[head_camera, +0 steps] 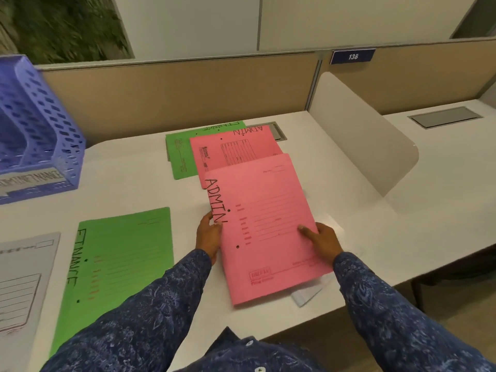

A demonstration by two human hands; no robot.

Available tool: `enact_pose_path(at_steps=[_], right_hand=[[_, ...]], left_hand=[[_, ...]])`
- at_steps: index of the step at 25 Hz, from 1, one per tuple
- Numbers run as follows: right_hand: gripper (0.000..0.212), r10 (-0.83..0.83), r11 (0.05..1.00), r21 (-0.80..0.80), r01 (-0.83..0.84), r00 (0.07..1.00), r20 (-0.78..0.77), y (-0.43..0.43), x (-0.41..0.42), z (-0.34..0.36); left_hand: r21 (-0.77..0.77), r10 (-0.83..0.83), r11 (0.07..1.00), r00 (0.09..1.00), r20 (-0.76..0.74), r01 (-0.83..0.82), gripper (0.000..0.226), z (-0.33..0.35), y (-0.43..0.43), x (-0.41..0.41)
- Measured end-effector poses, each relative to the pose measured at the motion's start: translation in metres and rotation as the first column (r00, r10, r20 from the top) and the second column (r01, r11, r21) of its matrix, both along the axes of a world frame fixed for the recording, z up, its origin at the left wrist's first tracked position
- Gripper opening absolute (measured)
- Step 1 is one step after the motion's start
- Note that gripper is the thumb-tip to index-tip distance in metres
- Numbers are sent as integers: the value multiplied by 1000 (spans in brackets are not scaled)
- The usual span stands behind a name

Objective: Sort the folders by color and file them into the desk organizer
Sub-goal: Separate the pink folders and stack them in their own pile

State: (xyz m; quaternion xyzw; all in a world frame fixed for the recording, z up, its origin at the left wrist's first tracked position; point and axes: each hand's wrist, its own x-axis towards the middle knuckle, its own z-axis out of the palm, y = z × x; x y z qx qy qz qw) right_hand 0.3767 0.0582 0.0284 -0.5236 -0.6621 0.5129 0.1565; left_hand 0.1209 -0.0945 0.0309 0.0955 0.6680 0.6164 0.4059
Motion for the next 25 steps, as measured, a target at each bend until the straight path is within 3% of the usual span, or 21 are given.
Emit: enact_pose_path(at_steps=[6, 12, 16, 25], right_hand=[[17, 76, 997, -14, -77, 995, -62, -48, -57, -9], [24, 78, 997, -5, -79, 995, -58, -80, -89, -17], [30, 65, 998, -14, -65, 998, -16, -94, -97, -23], [41, -7, 999, 46, 2, 995, 103, -110, -103, -36]], left_hand=[[-111, 58, 991, 992, -109, -70, 40, -9, -53, -55], [-253, -93, 968, 935, -342, 3, 37, -18, -95, -77], [-289, -208, 953, 897, -390, 96, 48, -28, -111, -84], [-433, -384, 888, 763, -520, 152, 52, -35, -117, -90]])
